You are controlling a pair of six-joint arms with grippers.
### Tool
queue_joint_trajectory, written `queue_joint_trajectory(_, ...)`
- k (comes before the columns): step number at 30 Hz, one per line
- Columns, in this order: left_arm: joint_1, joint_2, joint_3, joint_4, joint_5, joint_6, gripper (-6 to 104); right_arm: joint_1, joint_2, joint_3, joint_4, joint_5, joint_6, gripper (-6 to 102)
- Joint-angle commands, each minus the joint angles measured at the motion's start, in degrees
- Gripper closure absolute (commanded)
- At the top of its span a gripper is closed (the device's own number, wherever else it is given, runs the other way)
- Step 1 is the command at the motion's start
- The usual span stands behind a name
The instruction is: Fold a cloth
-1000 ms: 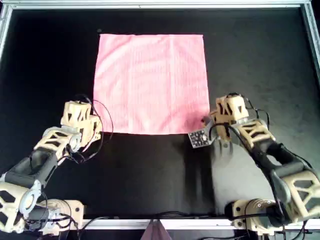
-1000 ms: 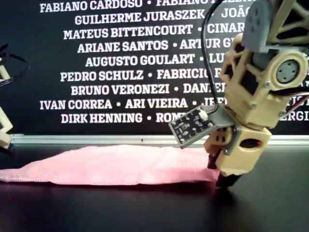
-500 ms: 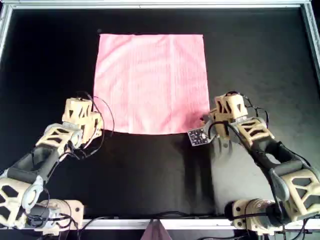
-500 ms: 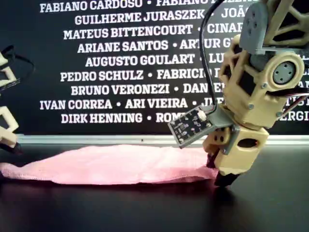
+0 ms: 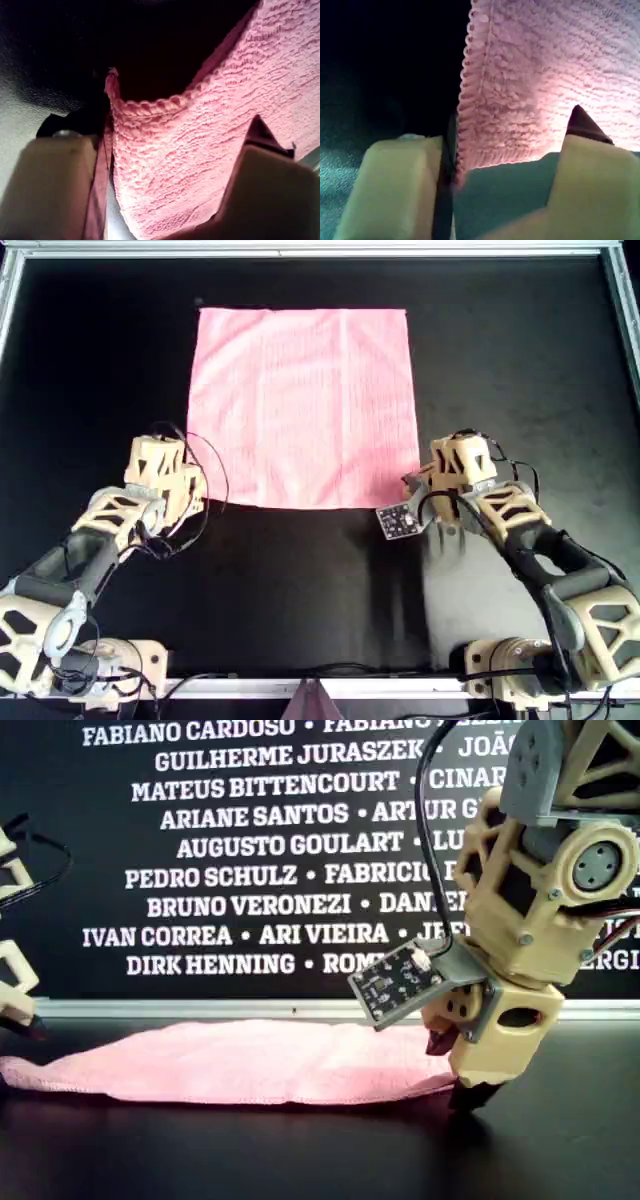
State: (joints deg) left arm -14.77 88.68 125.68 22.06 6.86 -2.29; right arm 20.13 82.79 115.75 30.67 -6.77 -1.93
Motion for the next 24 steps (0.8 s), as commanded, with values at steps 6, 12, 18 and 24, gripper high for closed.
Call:
queue_joint_trajectory(6, -0.44, -0.62, -0.79, -0.44, -0.53, 0.18, 5, 0.44, 0.97, -3.69, -1.67, -0.26, -0.35, 5)
queue_joint_trajectory(12, -0.44, -0.70, -0.79, -0.44, -0.53, 0.18, 5, 0.44, -3.16, -7.29, -1.67, -0.26, 0.09, 5)
queue_joint_trajectory(18, -0.62, -0.70, -0.79, -0.44, -0.53, -0.35, 11, 0.44, -3.25, -7.38, -1.67, -0.26, 0.44, 18)
queue_joint_trajectory(24, -0.79, 0.53, -0.88, -0.35, 0.44, -0.09, 42, 0.35, -3.34, -7.65, -1.67, -0.35, 0.53, 52)
